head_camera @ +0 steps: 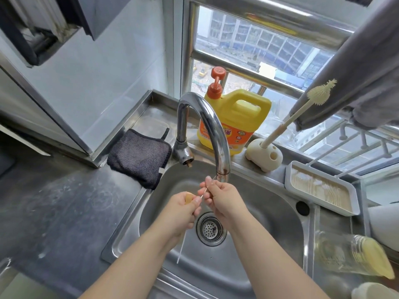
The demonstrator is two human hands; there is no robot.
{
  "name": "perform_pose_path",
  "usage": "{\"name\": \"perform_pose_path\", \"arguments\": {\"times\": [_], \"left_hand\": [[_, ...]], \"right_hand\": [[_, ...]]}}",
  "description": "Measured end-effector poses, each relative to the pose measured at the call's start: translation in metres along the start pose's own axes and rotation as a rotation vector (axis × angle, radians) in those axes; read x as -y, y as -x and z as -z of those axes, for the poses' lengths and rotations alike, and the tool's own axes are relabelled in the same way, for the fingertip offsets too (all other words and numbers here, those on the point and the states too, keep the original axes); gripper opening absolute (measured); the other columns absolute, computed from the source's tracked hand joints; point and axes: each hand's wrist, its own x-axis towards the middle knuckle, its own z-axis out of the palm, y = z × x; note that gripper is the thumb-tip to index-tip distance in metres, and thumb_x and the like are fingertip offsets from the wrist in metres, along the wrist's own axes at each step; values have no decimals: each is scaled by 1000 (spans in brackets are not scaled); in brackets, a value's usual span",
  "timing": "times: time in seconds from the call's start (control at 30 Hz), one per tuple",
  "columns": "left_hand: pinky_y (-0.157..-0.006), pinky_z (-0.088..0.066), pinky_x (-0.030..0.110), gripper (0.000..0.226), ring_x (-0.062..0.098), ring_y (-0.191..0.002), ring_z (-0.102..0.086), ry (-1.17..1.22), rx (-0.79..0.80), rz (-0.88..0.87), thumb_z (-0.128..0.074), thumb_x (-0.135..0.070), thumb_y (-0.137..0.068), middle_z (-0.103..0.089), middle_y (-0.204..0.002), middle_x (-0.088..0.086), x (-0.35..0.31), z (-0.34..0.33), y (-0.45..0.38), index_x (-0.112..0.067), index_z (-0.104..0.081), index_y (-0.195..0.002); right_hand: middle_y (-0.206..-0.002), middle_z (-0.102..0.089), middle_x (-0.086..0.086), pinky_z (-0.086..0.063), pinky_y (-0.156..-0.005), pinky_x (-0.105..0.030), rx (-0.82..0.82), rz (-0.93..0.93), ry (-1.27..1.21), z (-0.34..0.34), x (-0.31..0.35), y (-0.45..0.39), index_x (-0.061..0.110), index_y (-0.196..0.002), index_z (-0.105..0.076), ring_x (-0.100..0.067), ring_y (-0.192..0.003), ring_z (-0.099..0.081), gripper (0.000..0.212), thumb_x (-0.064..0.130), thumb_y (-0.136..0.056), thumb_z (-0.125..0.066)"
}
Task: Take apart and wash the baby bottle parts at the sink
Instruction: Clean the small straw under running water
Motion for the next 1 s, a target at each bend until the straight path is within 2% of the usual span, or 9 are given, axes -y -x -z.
{"name": "perform_pose_path", "arguments": {"times": [0.1, 0.23, 0.3, 0.37, 0.47, 0.57, 0.73, 0.87, 1.0], "left_hand": [[-31, -18, 11, 22, -1, -31, -22, 111, 3, 33, -42, -7, -100, -43, -48, -3, -5, 4, -3, -8, -49, -79], [-31, -16, 11, 23, -1, -32, -22, 107, 96, 82, -42, -10, -101, -42, -47, -5, -6, 2, 0, -11, -49, -78], [-31, -16, 11, 24, -1, -32, -22, 128, 120, 93, -41, -11, -101, -41, -47, -6, -6, 1, 0, -12, -45, -77], [-31, -15, 11, 24, -1, -33, -21, 144, 131, 101, -41, -12, -101, -40, -47, -6, -7, 3, -2, -11, -47, -78], [-32, -15, 11, 23, 0, -34, -20, 126, 156, 110, -41, -13, -101, -40, -48, -7, -6, 6, -1, -12, -51, -81], [-31, -16, 11, 25, 0, -34, -21, 157, 162, 97, -40, -12, -101, -39, -47, -6, -3, 2, 2, -12, -46, -77], [-30, -16, 11, 24, 0, -33, -21, 190, 143, 105, -40, -11, -101, -41, -46, -7, -3, 5, 0, -10, -51, -80], [-31, -15, 11, 27, 0, -33, -20, 187, 181, 107, -41, -11, -100, -39, -47, -6, -3, 2, 3, -13, -45, -74], [-30, -15, 11, 25, 0, -33, -20, 177, 151, 121, -42, -11, -100, -38, -46, -5, -3, 7, -1, -12, -47, -76]], "right_hand": [[-66, -63, -6, -45, -48, -11, 77, -37, -186, -1, -1, 3, -2, -90, -58, -3, -47, -54, 8, -2, -94, -51], [-58, -62, -3, -43, -46, -11, 27, -20, -69, 0, -1, 2, 2, -80, -58, -3, -44, -52, 15, 6, -94, -55], [-58, -60, -3, -42, -44, -9, -11, -23, -140, 2, 2, -1, 1, -81, -59, -2, -42, -50, 16, 2, -95, -51], [-62, -60, -5, -44, -46, -9, 51, -50, -242, 3, 3, 0, -2, -90, -60, -2, -44, -51, 11, -2, -94, -50], [-64, -62, -5, -45, -46, -11, 112, -63, -139, 4, 1, 4, -1, -92, -61, -3, -45, -53, 6, 2, -92, -55], [-56, -59, -1, -41, -45, -10, -2, -10, -11, 3, 1, 0, 1, -82, -59, -2, -42, -48, 18, 6, -96, -51], [-61, -63, -2, -44, -47, -11, 103, -36, -93, 3, -3, 5, 2, -85, -60, -2, -45, -52, 8, 3, -92, -56], [-54, -58, -2, -41, -43, -10, -6, 6, -39, 3, -2, 1, 2, -78, -59, -2, -41, -48, 22, 9, -97, -50], [-62, -64, -3, -44, -46, -10, 70, -22, -171, 4, -4, 4, 2, -86, -61, -2, -46, -52, 11, 1, -93, -53]]}}
